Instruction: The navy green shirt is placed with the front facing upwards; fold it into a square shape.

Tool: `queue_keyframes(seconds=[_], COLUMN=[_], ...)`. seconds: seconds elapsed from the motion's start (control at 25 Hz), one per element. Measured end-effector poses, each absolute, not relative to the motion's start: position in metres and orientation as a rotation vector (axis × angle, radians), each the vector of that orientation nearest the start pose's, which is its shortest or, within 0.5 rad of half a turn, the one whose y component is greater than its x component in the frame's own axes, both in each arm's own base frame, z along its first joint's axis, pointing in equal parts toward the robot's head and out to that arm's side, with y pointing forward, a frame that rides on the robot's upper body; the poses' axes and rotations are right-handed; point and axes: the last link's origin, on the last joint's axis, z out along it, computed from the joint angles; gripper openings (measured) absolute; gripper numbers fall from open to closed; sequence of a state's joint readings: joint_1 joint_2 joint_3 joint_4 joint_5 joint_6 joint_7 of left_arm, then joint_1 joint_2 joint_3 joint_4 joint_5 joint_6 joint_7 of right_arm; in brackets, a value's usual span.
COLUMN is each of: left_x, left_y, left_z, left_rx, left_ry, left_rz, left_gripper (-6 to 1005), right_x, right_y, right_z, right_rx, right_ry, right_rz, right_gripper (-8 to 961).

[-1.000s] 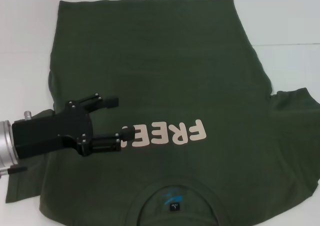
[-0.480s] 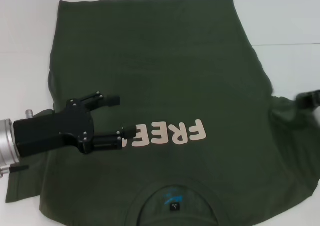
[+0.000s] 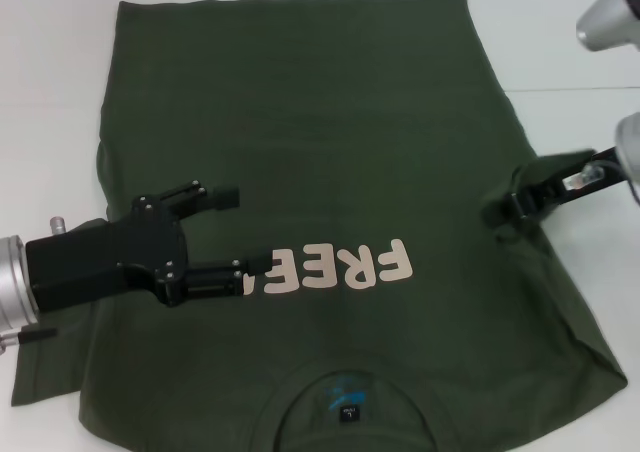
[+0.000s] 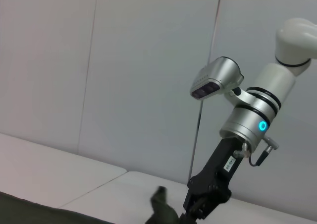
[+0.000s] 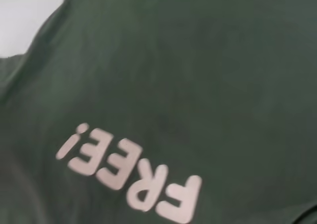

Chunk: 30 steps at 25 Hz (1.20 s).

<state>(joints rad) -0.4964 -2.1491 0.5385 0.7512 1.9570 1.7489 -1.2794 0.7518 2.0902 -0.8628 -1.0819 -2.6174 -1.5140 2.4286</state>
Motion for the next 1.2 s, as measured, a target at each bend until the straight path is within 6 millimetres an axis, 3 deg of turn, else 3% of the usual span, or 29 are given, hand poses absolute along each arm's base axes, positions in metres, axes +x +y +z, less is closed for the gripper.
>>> queue_keyframes(seconds=[0.24,0.68,1.2], left_x=[-0.245,-0.246,-0.247], left_y=[0.309,0.308,0.307], left_z=[0.014,0.015,0.015], left_rx=[-2.661,-2.657,-2.656], left_ry=[-0.435,-0.437,-0.441], left_rz=[-0.965,-0.967,-0.968], left_gripper=[933,934,934], right_x=[0.199,0.201,0.201], right_y=[0.396,0.394,0.398], right_z=[0.021,0.001,-0.005], right_rx=[-2.513,-2.548,-2.547], right_ry=[1.208,1.232,1.277], right_rz=[-0.151,-0.175,-0.080], right_gripper=[11,12,36])
